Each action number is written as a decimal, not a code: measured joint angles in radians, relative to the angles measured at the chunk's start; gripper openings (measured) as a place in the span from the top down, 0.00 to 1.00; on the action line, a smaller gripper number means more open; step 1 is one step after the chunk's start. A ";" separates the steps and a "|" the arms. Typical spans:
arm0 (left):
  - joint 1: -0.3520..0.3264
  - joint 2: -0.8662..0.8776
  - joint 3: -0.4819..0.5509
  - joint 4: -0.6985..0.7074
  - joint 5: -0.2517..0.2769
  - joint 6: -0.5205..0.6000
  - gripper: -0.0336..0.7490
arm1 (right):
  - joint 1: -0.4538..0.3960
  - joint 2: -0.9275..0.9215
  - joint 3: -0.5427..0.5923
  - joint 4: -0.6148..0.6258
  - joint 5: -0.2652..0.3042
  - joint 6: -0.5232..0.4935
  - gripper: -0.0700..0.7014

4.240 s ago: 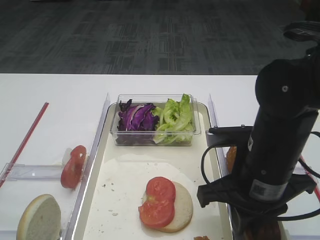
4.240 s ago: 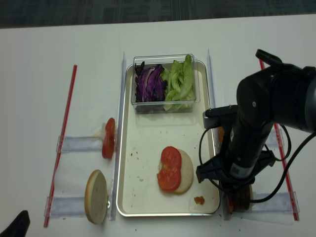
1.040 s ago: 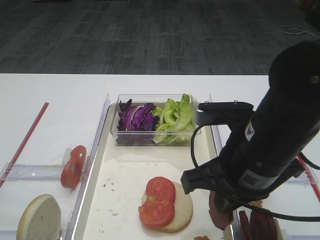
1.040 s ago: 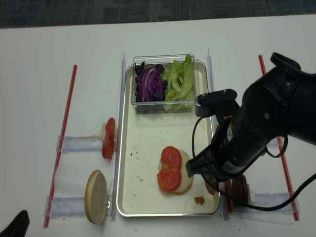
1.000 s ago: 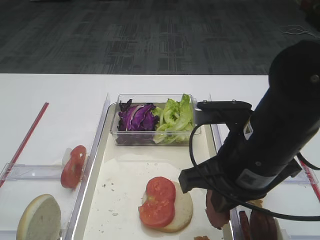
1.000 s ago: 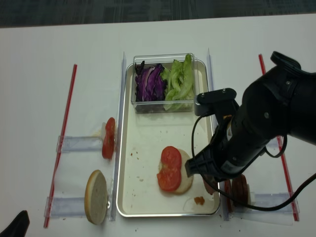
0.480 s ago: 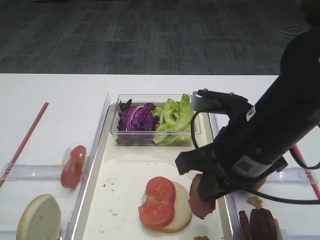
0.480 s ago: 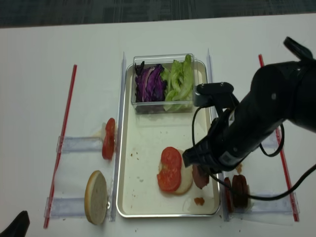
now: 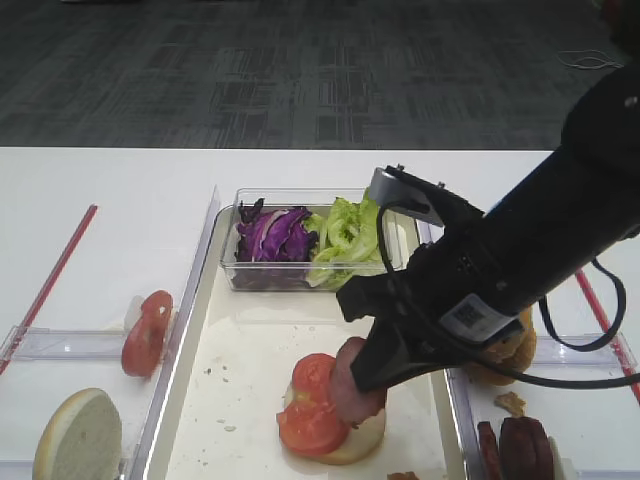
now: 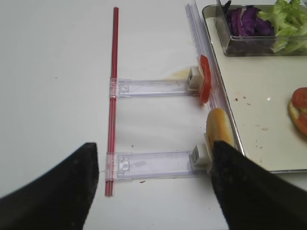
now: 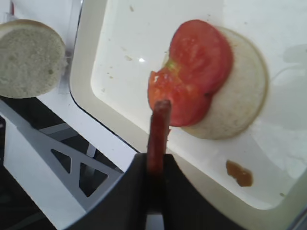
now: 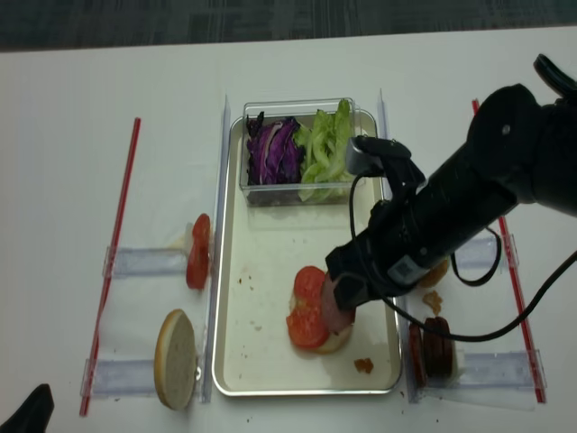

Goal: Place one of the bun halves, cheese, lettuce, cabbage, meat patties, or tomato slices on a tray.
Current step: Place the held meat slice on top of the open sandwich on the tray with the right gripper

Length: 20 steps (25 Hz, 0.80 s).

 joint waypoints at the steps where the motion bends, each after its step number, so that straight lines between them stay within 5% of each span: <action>1: 0.000 0.000 0.000 0.000 0.000 0.000 0.36 | 0.000 0.010 0.000 0.025 0.000 -0.018 0.80; 20: 0.000 0.000 0.000 0.000 0.000 0.000 0.36 | -0.098 0.092 0.108 0.447 0.046 -0.382 0.80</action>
